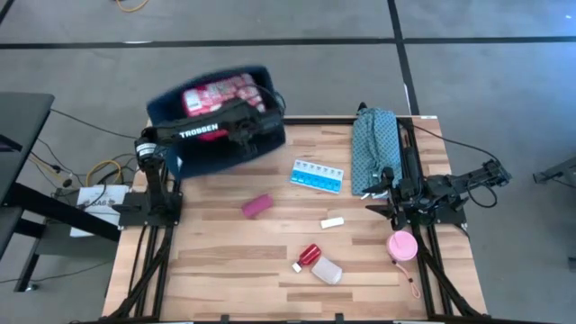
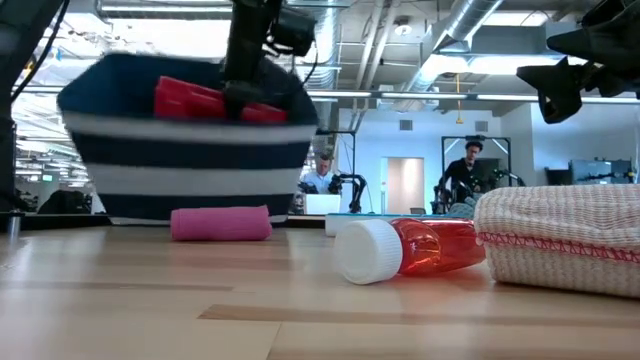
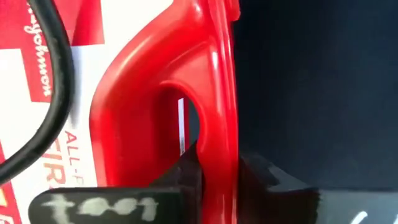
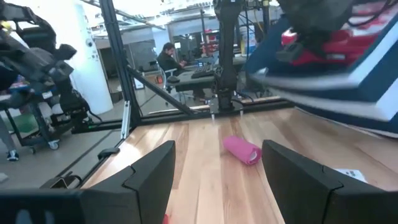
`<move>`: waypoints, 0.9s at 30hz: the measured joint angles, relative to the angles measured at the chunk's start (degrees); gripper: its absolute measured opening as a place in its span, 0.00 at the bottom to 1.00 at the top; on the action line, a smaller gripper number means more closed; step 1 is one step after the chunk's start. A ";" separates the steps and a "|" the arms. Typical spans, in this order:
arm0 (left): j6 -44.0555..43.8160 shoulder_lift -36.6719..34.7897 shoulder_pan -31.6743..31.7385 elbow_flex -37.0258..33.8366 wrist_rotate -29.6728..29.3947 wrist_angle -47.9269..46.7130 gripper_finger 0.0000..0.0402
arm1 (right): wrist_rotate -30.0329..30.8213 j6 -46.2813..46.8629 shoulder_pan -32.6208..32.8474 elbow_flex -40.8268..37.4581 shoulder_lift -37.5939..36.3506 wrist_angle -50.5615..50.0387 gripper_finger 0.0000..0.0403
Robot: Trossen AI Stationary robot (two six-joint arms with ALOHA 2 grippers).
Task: Pick & place medical supplies in basket/bin
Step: Put the red first aid kit into the blue bin
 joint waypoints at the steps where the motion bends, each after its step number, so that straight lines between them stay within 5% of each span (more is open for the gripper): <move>1: -0.78 -0.04 0.72 -0.12 -0.33 -0.16 0.10 | -0.02 0.11 0.00 0.00 0.02 0.00 0.58; 9: 1.59 0.68 3.26 -0.29 2.68 0.18 0.10 | 0.00 0.13 0.00 0.00 0.02 0.00 0.58; 14: 6.73 2.65 6.25 -0.31 10.53 0.78 0.10 | -0.01 0.17 0.02 0.00 0.02 0.00 0.58; 19: 13.41 4.00 9.07 -0.44 5.66 3.76 0.10 | -0.01 0.17 0.00 0.00 0.02 -0.03 0.58; 27: 18.01 3.47 12.83 0.55 6.92 5.57 0.10 | 0.14 0.06 0.00 0.00 0.00 -1.19 0.58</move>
